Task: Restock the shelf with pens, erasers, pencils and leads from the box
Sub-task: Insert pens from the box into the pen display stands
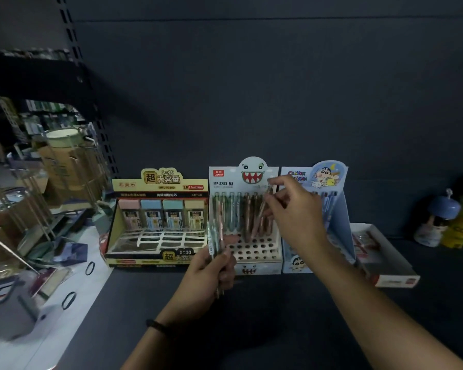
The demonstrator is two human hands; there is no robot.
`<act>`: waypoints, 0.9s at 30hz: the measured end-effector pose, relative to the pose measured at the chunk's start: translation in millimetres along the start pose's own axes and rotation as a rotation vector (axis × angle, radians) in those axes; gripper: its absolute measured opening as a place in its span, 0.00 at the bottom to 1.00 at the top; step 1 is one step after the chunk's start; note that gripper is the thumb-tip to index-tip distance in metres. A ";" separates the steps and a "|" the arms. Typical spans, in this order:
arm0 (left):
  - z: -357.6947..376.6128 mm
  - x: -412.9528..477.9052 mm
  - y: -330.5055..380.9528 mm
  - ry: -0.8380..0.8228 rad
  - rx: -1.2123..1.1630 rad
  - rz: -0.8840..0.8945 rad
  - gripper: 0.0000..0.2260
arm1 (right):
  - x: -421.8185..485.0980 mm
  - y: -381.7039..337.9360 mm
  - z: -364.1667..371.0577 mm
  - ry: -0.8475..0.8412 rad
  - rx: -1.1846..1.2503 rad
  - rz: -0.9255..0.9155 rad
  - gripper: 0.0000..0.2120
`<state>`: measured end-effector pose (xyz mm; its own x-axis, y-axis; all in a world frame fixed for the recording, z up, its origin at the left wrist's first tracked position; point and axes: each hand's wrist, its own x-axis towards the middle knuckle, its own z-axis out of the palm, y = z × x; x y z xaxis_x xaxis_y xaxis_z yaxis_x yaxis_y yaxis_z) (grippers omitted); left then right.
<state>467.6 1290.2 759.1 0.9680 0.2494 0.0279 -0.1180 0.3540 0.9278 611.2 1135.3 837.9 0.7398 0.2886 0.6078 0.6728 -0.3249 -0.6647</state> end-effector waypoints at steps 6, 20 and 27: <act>7.6 -8.1 5.9 -0.033 -0.003 -0.017 0.14 | -2.0 1.8 6.6 0.001 -0.146 -0.074 0.11; 4.6 -2.9 5.6 0.057 -0.001 0.099 0.14 | -0.3 -10.5 10.6 -0.031 -0.146 -0.151 0.09; 2.1 -2.0 3.9 0.063 0.030 0.101 0.11 | 1.8 -8.6 16.8 -0.055 -0.153 -0.131 0.06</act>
<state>465.7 1289.2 763.4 0.9356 0.3389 0.0989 -0.2061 0.2971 0.9323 606.8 1153.8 837.4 0.6484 0.3842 0.6572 0.7573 -0.4138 -0.5052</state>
